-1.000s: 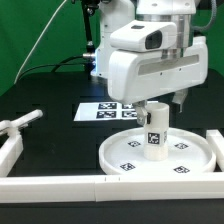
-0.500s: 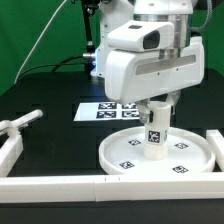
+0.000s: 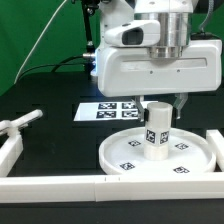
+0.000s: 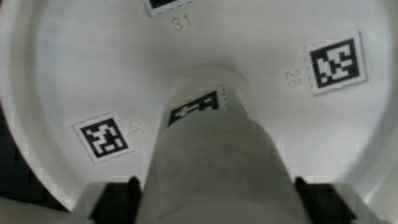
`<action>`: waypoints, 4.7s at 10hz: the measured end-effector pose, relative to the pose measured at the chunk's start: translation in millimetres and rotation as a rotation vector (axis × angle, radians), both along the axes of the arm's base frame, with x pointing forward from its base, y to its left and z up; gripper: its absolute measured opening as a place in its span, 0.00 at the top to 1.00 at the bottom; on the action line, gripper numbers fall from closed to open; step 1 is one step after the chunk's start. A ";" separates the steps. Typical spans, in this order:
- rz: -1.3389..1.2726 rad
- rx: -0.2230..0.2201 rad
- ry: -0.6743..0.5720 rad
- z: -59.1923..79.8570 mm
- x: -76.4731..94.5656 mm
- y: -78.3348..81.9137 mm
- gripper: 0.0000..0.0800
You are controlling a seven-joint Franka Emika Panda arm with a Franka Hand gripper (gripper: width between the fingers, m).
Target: Assemble round table
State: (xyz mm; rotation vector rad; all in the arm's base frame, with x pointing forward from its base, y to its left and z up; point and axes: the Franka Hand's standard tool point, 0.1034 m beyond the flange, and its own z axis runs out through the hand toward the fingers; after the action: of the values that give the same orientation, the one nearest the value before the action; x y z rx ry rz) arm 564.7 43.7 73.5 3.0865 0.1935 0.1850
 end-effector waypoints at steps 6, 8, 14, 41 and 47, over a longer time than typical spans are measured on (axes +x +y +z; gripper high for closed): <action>-0.714 0.123 -0.024 -0.9 -0.4 -5.6 0.49; -0.796 0.135 -0.023 -1.0 -0.8 -5.9 0.49; -1.444 0.243 -0.010 -1.0 -3.4 -4.4 0.49; 0.322 -0.025 -0.001 -2.0 -5.3 -2.7 0.19; 0.071 0.007 -0.011 -3.1 -5.0 -3.5 0.49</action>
Offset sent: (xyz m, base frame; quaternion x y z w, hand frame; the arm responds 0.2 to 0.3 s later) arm 0.0011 0.0033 -0.0058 0.0148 0.0212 0.3392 0.9403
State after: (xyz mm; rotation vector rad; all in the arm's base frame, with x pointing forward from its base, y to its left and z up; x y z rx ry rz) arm 559.7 40.1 70.4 3.0874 0.3025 0.2049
